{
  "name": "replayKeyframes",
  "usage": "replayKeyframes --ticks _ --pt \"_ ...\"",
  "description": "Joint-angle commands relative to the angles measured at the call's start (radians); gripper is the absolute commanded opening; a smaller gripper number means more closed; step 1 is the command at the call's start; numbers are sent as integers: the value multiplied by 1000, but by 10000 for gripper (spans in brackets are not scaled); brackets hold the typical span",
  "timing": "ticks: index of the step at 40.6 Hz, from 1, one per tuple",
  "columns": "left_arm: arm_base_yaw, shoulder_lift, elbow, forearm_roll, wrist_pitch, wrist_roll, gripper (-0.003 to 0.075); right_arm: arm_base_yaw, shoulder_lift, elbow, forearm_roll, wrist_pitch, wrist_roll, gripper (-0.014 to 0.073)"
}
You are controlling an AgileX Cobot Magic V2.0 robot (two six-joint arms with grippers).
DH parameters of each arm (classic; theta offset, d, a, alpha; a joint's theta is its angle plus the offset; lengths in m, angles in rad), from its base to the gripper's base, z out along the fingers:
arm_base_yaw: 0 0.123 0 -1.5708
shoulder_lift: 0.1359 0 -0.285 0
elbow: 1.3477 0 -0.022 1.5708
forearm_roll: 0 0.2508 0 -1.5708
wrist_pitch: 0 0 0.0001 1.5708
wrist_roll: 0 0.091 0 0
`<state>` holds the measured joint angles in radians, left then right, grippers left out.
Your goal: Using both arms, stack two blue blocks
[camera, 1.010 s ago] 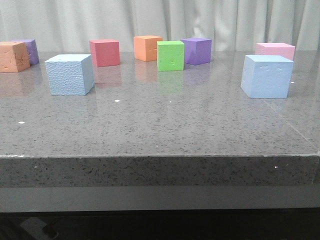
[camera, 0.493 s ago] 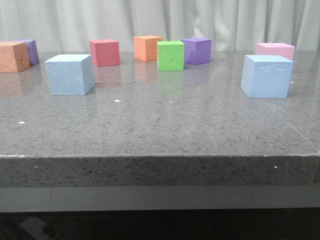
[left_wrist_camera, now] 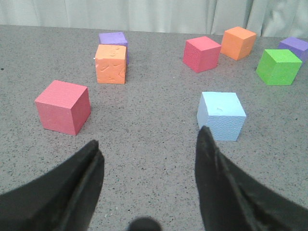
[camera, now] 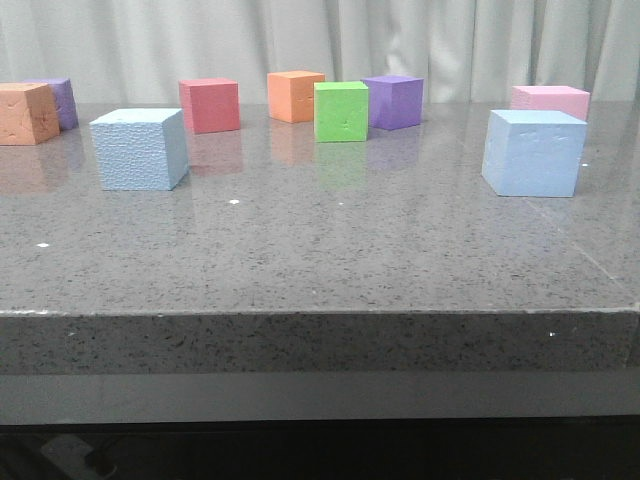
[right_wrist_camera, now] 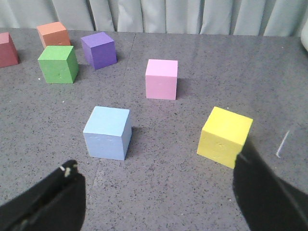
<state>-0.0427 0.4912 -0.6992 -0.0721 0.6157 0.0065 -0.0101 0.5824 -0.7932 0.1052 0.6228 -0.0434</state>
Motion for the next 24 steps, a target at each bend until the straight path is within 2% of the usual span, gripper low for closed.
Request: replayKeyframes --ticks 1,6,12,20,24 --pt "-3 10 -31 -11 -87 -6 379 -8 77 -103 27 0 -8 664" --pt "-3 10 -31 -11 -87 -6 363 8 186 -213 94 104 -21 657" --pt "-3 10 -31 -11 -87 -6 363 90 352 -339 173 205 -142 621" --pt "-3 10 -31 -11 -87 -6 363 201 568 -471 173 257 -138 612" --pt "-3 10 -31 -11 -87 -6 363 223 673 -535 136 276 -60 612"
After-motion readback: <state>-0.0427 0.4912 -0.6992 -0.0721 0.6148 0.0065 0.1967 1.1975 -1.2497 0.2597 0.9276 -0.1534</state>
